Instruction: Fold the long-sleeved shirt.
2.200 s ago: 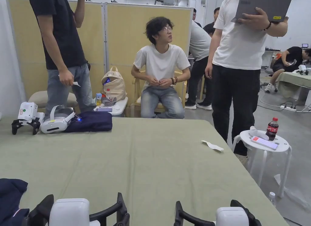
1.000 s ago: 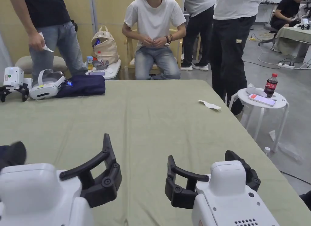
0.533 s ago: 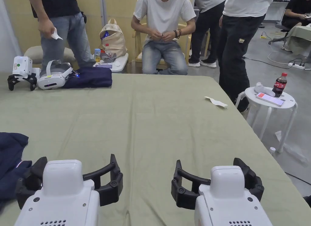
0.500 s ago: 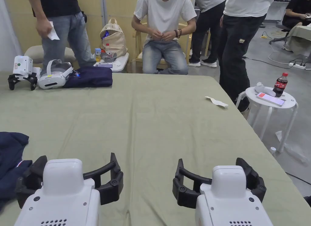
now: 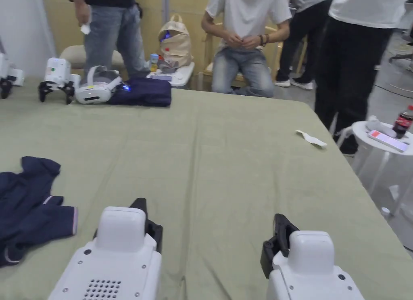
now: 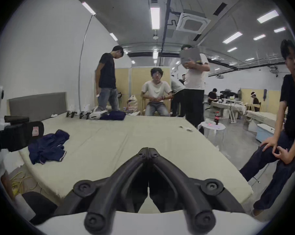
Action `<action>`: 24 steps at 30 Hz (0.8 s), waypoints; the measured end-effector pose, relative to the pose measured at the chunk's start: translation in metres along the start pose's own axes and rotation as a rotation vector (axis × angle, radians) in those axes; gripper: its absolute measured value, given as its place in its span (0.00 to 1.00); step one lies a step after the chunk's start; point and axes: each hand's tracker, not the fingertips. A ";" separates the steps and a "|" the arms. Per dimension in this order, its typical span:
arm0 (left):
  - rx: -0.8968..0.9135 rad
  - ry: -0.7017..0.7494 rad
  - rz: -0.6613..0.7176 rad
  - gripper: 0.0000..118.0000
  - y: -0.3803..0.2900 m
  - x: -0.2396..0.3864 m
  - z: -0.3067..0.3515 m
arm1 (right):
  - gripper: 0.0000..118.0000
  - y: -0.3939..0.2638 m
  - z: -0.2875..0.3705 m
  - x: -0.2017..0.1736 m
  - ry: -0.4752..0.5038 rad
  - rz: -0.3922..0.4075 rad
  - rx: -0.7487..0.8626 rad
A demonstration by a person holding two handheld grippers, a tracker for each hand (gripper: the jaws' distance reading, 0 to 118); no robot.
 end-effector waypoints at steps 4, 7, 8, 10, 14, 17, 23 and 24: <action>-0.043 0.037 0.119 0.00 0.003 -0.059 -0.005 | 0.01 0.016 -0.025 -0.038 0.164 -0.037 -0.033; -0.059 0.212 0.115 0.00 -0.003 -0.119 -0.001 | 0.01 0.036 -0.044 -0.068 0.341 -0.195 -0.087; -0.069 0.255 0.116 0.00 -0.004 -0.139 0.003 | 0.01 0.039 -0.048 -0.081 0.395 -0.195 -0.070; -0.128 0.310 0.106 0.00 -0.012 -0.173 -0.001 | 0.01 0.044 -0.060 -0.103 0.449 -0.114 -0.071; -0.209 0.406 0.136 0.00 -0.031 -0.219 -0.035 | 0.01 0.040 -0.086 -0.132 0.532 -0.119 -0.145; -0.277 0.453 0.128 0.10 -0.039 -0.248 -0.094 | 0.01 0.025 -0.113 -0.138 0.517 -0.081 -0.211; -0.477 0.409 0.189 0.77 -0.073 -0.318 -0.234 | 0.01 0.002 -0.167 -0.134 0.476 -0.035 -0.313; -0.550 0.453 0.178 0.77 -0.089 -0.334 -0.258 | 0.01 -0.001 -0.175 -0.133 0.472 -0.043 -0.338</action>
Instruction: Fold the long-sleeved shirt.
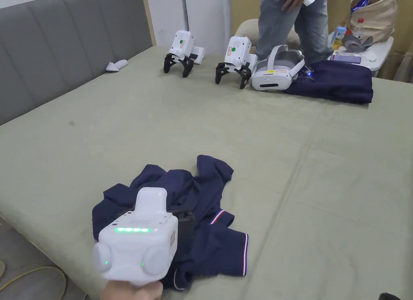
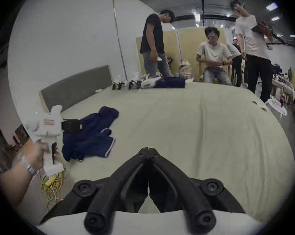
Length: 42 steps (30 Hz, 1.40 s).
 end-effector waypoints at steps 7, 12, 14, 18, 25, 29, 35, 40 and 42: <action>-0.120 -0.044 0.135 0.12 -0.004 -0.021 -0.054 | 0.01 -0.004 -0.018 0.024 0.001 -0.056 -0.040; 0.085 -0.082 0.104 0.12 0.002 0.011 0.047 | 0.01 0.002 0.003 0.040 0.009 -0.067 -0.014; 0.151 -0.162 0.090 0.12 0.009 0.027 0.097 | 0.01 0.007 0.025 0.052 -0.007 -0.079 0.030; 0.287 -0.293 0.060 0.12 0.028 0.082 0.180 | 0.01 0.010 0.077 0.087 -0.080 -0.111 0.121; 0.300 -0.630 -0.210 0.12 0.014 0.303 0.256 | 0.01 -0.010 0.183 0.169 -0.328 -0.174 0.191; 0.113 -0.826 -0.287 0.12 -0.041 0.442 0.277 | 0.01 -0.034 0.245 0.213 -0.497 -0.231 0.197; -0.061 -0.989 -0.382 0.12 -0.134 0.571 0.307 | 0.01 -0.066 0.305 0.253 -0.664 -0.319 0.173; -0.036 -0.945 -0.465 0.13 -0.169 0.590 0.309 | 0.01 -0.073 0.309 0.260 -0.674 -0.353 0.173; -0.097 -1.002 -0.439 0.33 -0.163 0.579 0.304 | 0.01 -0.072 0.302 0.258 -0.662 -0.356 0.163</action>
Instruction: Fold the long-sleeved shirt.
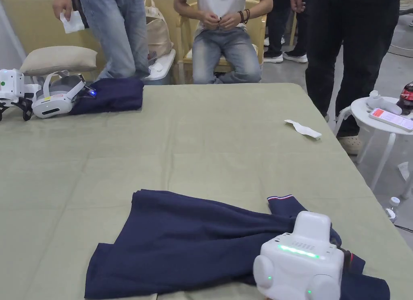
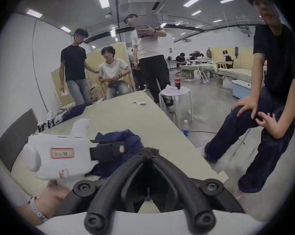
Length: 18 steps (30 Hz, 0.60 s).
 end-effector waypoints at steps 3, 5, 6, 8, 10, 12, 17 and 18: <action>0.079 -0.167 0.163 0.78 0.007 -0.037 0.059 | 0.01 0.000 -0.002 -0.020 0.043 0.025 0.016; 0.225 -0.233 0.218 0.77 0.013 -0.066 0.123 | 0.01 0.003 -0.002 -0.036 0.093 0.020 0.048; 0.292 -0.230 0.238 0.77 0.018 -0.074 0.165 | 0.01 0.004 -0.002 -0.044 0.117 0.011 0.062; 0.414 -0.118 0.210 0.77 0.021 -0.107 0.225 | 0.01 0.009 -0.004 -0.065 0.154 -0.002 0.079; 0.454 0.112 0.096 0.77 0.019 -0.136 0.268 | 0.01 0.012 -0.002 -0.088 0.212 -0.004 0.102; 0.465 0.354 0.056 0.77 0.006 -0.164 0.295 | 0.01 0.012 -0.003 -0.113 0.258 0.003 0.121; 0.362 0.308 0.116 0.23 -0.050 -0.226 0.311 | 0.01 0.004 -0.003 -0.177 0.277 0.259 0.148; 0.341 0.383 0.114 0.01 -0.061 -0.227 0.307 | 0.01 0.002 -0.004 -0.185 0.269 0.271 0.136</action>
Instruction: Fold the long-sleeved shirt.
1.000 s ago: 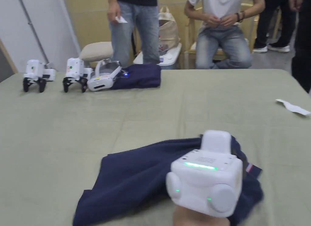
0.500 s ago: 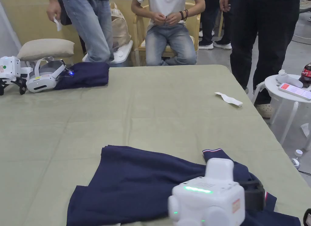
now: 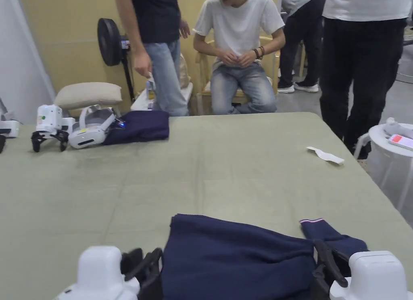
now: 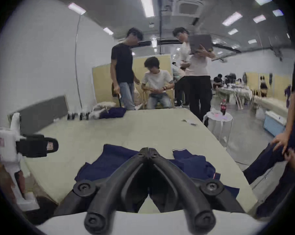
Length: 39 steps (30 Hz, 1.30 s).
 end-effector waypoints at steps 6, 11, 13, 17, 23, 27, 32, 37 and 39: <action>-0.061 0.049 0.072 0.00 -0.040 -0.013 -0.012 | 0.01 -0.015 -0.009 -0.028 0.079 -0.048 -0.041; -0.079 -0.005 0.036 0.00 -0.035 -0.006 -0.031 | 0.01 -0.023 -0.019 -0.032 0.065 -0.028 -0.077; -0.078 -0.002 0.031 0.00 -0.023 -0.004 -0.045 | 0.01 -0.025 -0.023 -0.028 0.056 -0.028 -0.084; -0.041 0.013 0.023 0.00 0.032 -0.012 -0.110 | 0.01 -0.025 -0.036 -0.012 0.040 -0.052 -0.103; -0.216 0.000 -0.077 0.77 0.083 -0.026 -0.281 | 0.01 -0.033 -0.064 0.014 0.013 -0.084 -0.153; -0.431 0.001 -0.036 0.66 0.057 -0.035 -0.370 | 0.01 -0.045 -0.086 0.029 -0.014 -0.090 -0.213; -0.424 0.004 -0.237 0.54 0.016 -0.020 -0.384 | 0.01 -0.063 -0.098 0.042 -0.025 -0.110 -0.268; -0.418 0.085 -0.140 0.04 0.015 -0.011 -0.367 | 0.01 -0.074 -0.098 0.039 -0.014 -0.121 -0.299; -0.398 0.086 -0.167 0.04 0.010 -0.007 -0.358 | 0.01 -0.074 -0.094 0.036 0.001 -0.099 -0.295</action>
